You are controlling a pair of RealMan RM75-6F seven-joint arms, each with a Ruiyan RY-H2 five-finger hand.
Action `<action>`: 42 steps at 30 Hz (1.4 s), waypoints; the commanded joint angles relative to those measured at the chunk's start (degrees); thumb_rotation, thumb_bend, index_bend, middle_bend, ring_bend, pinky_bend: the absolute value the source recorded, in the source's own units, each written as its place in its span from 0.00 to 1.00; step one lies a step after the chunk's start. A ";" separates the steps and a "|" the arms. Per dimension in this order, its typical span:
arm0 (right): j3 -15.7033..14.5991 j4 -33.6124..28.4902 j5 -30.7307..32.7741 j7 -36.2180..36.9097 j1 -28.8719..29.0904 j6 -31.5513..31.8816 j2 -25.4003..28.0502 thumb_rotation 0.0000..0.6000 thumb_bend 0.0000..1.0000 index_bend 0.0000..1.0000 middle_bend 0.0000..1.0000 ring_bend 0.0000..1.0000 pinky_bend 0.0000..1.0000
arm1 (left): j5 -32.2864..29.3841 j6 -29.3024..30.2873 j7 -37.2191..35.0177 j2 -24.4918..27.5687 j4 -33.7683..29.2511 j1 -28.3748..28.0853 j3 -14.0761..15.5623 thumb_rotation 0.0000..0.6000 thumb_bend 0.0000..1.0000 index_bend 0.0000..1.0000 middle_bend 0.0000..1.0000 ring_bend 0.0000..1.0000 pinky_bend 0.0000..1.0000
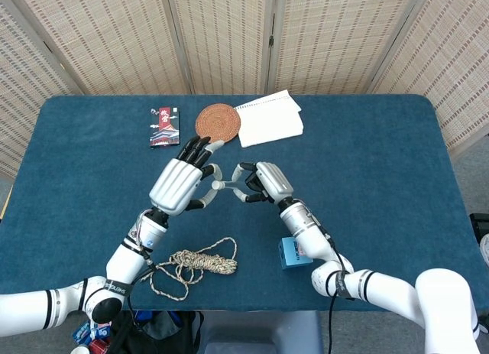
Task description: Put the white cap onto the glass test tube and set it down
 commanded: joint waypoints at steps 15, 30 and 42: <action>-0.45 -0.55 0.91 -2.59 -0.47 -0.70 1.27 1.00 0.63 0.89 1.00 1.00 1.00 | -3.17 -1.81 1.41 1.71 -1.15 0.16 0.26 1.00 0.35 0.13 0.07 0.00 0.00; -4.43 -0.42 6.66 -14.37 0.13 -10.17 8.16 1.00 0.64 0.89 1.00 1.00 1.00 | -7.49 -3.73 -0.75 8.04 -2.11 3.17 2.06 1.00 0.30 0.00 0.00 0.00 0.00; -6.52 6.48 10.96 -20.48 1.91 -14.47 4.61 1.00 0.63 0.89 1.00 1.00 1.00 | -7.75 -4.18 -2.83 10.16 -0.99 5.75 4.19 1.00 0.30 0.00 0.00 0.00 0.00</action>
